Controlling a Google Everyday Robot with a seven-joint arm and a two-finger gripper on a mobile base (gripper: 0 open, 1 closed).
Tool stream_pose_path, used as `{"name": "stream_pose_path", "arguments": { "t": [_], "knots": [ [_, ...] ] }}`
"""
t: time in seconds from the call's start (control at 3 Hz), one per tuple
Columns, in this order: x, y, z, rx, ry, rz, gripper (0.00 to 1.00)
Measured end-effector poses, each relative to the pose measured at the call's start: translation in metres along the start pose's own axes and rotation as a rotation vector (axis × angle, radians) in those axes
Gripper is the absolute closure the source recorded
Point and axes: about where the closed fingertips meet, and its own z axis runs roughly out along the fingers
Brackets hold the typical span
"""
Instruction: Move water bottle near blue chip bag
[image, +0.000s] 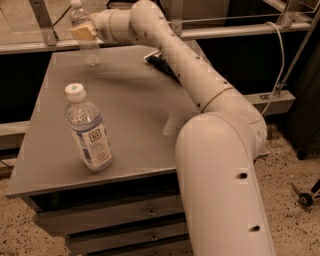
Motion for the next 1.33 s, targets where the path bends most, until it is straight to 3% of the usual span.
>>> {"name": "stream_pose_path", "arguments": {
  "t": [0.33,0.67,1.33],
  "knots": [
    [-0.002,-0.053,-0.042,0.106,-0.005,-0.009,1.0],
    [0.01,-0.097,-0.077,0.187,0.039,-0.004,1.0],
    [0.042,-0.153,-0.12,0.289,0.105,0.056,1.0]
  ]
}}
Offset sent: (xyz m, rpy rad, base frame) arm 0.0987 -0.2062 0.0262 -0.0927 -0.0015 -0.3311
